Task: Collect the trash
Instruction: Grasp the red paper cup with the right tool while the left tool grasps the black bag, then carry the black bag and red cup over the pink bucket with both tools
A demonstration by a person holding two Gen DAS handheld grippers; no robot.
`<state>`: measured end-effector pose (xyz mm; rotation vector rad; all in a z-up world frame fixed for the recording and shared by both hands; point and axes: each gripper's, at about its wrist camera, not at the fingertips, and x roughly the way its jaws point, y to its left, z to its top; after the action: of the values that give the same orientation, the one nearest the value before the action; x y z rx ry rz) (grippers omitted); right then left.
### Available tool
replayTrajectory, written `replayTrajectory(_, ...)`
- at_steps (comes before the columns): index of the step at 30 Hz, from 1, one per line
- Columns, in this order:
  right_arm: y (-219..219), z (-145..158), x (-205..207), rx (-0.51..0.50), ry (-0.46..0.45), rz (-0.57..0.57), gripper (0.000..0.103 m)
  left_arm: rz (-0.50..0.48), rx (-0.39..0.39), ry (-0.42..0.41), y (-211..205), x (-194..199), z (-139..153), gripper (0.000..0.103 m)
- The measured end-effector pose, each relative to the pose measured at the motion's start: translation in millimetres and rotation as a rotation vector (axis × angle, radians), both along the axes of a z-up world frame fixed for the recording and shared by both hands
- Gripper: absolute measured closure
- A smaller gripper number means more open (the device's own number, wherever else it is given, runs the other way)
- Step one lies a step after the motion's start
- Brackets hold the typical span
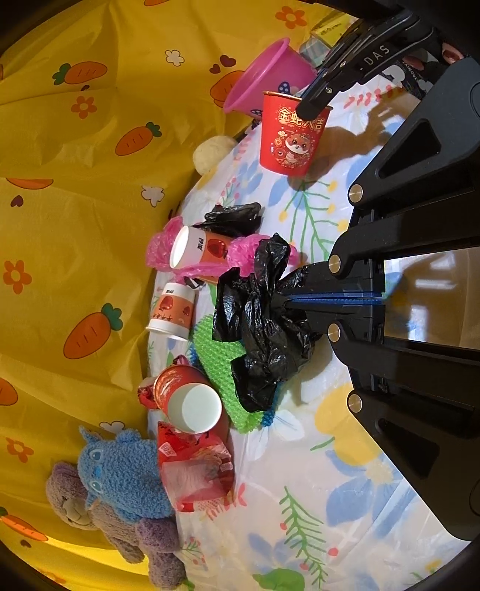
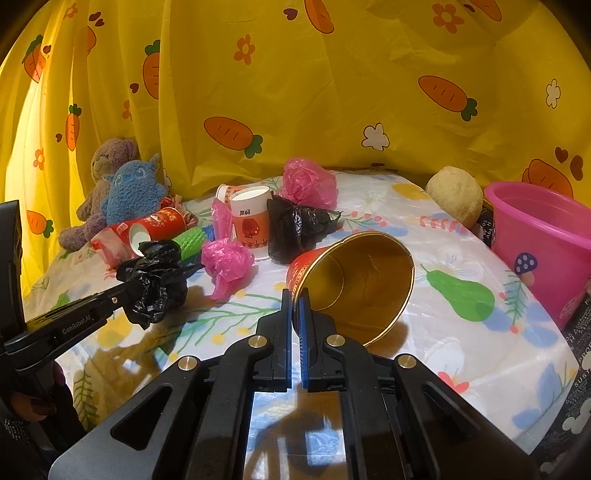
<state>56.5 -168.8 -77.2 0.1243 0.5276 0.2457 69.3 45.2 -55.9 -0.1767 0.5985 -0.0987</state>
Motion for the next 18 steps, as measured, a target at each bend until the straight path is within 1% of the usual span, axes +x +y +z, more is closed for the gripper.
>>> replayTrajectory(5, -8.6, 8.9, -11.6, 0.009, -0.033, -0.009, 0.099, -0.013, 0.009, -0.082, -4.6, -19.5, 24.8, 0.103)
replayTrajectory(9, -15.9, 17.7, -19.9, 0.014, -0.063, -0.022, 0.099, -0.059, 0.017, -0.128, -20.7, -26.5, 43.8, 0.103)
replayTrajectory(14, -37.4, 32.7, -26.1, -0.003, -0.106, -0.074, 0.099, -0.174, 0.031, -0.158, -65.1, -17.2, 63.4, 0.103)
replayTrajectory(18, -74.1, 48.3, -26.5, -0.029, -0.145, -0.181, 0.099, -0.305, 0.011, -0.194, -119.1, -4.8, 81.1, 0.103)
